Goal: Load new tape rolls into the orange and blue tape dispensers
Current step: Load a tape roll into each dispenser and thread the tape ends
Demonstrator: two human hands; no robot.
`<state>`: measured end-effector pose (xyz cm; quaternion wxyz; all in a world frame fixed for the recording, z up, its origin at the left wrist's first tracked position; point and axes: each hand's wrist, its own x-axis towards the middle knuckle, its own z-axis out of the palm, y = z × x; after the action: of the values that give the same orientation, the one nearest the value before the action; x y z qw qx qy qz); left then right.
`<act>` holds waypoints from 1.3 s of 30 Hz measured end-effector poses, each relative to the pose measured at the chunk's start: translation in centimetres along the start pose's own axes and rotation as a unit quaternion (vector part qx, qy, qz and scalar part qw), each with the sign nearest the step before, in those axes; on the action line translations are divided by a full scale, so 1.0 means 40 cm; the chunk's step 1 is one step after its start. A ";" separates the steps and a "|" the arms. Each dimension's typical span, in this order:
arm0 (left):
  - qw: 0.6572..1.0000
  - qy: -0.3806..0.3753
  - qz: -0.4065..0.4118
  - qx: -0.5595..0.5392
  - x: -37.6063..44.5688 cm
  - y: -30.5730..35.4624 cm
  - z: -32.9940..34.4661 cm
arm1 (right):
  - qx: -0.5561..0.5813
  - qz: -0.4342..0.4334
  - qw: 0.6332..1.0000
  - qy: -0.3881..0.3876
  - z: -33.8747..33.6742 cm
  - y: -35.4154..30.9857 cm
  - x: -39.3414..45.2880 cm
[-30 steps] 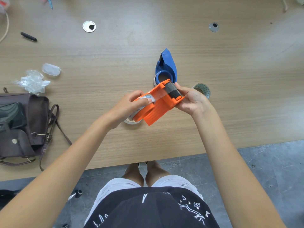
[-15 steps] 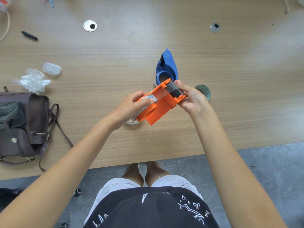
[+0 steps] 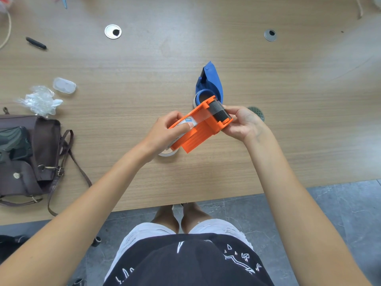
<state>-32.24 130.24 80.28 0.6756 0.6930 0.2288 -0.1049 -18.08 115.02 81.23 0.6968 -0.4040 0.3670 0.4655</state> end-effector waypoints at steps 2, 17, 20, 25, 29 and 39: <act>1.000 0.007 0.007 0.008 0.003 -0.004 0.004 | -0.005 0.039 0.999 0.013 -0.004 0.005 0.013; 1.000 0.012 0.012 0.016 0.010 -0.026 0.016 | -0.093 0.065 0.992 0.061 -0.014 0.019 0.019; 0.999 -0.003 0.004 0.047 0.012 -0.028 0.007 | -0.077 0.063 0.994 0.041 -0.012 0.020 0.011; 0.997 -0.052 0.016 0.054 0.008 -0.009 0.003 | -0.085 0.073 0.994 -0.005 -0.019 0.033 0.007; 0.997 -0.059 0.008 0.045 0.012 0.005 -0.002 | -0.113 0.103 0.987 -0.045 -0.034 0.027 0.013; 0.996 -0.086 -0.011 -0.005 0.037 -0.007 -0.004 | -0.064 0.129 0.990 -0.009 -0.031 0.044 0.039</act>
<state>-31.12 130.66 79.37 0.6950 0.6753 0.1782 -0.1705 -19.46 114.88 78.97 0.6066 -0.3931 0.3791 0.5778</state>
